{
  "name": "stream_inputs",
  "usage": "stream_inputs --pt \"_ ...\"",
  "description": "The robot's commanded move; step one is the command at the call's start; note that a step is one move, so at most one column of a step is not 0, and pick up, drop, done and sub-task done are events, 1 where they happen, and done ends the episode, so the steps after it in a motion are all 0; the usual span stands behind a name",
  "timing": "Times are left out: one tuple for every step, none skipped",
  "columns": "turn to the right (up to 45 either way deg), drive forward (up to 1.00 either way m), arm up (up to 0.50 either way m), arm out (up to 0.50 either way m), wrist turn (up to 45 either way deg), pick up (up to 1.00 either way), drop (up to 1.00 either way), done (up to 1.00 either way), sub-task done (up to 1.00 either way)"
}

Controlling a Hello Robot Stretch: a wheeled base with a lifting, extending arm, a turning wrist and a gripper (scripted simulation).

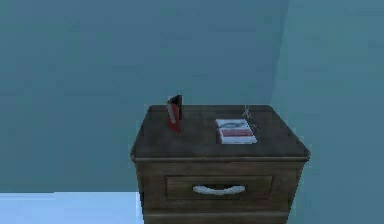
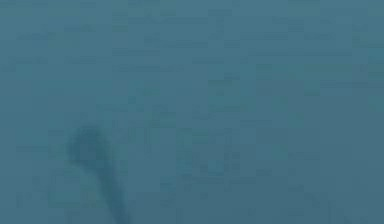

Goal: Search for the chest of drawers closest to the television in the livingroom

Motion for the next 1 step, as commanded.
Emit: stream_inputs --pt "6.0 0.00 0.00 0.00 0.0 0.00 0.00 0.00 0.00"
